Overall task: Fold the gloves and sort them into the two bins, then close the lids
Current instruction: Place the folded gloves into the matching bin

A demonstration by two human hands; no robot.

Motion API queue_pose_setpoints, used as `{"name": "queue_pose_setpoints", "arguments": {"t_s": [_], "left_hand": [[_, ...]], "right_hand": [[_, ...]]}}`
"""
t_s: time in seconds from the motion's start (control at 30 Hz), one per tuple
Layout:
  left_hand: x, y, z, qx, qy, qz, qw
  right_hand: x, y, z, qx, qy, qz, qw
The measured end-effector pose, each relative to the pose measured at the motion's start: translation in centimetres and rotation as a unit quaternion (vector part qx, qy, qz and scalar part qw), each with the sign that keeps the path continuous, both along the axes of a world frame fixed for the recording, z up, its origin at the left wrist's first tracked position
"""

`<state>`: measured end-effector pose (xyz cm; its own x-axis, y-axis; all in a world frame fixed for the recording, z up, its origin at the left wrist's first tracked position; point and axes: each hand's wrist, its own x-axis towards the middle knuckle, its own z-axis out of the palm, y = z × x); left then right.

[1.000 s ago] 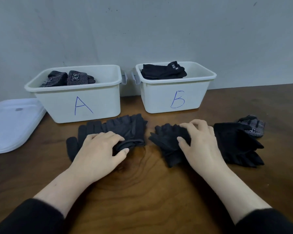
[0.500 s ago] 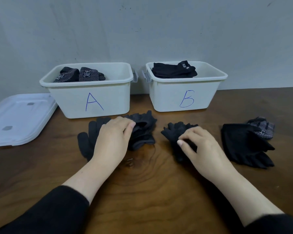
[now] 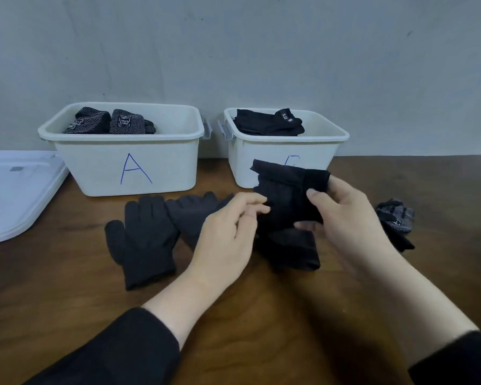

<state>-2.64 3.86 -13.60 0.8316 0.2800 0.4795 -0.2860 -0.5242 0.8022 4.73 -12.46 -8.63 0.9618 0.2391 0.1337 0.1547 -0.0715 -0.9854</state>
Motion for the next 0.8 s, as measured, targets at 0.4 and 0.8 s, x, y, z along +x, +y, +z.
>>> {"name": "queue_pose_setpoints", "arguments": {"t_s": [0.4, 0.8], "left_hand": [[1.2, 2.2, -2.0, 0.167, 0.140, 0.075, 0.973], [1.4, 1.1, -2.4, 0.253, 0.102, 0.024, 0.962]], "right_hand": [[6.5, -2.0, 6.9, -0.232, -0.231, -0.030, 0.945], [-0.2, -5.0, -8.2, -0.364, -0.189, 0.149, 0.900]]}}
